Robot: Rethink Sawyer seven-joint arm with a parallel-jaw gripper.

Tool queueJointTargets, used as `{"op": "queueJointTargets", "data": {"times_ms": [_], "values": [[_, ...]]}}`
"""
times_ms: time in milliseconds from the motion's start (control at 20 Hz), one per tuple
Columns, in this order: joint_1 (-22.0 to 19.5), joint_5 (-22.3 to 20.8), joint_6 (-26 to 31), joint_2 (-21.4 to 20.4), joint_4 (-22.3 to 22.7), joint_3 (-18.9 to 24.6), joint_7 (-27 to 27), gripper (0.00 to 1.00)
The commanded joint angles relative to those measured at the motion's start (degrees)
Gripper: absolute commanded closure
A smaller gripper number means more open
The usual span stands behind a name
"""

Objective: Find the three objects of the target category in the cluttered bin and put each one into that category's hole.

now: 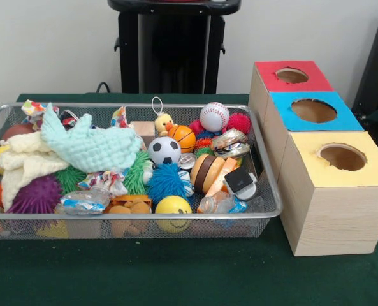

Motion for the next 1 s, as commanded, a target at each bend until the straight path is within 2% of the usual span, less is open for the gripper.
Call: {"op": "queueJointTargets", "data": {"times_ms": [50,1000], "values": [[-0.13,2.18,3.98,6.49,3.33,8.17,1.11,1.00],[2.64,4.54,1.84,12.50,4.91,7.42,12.51,1.00]]}}
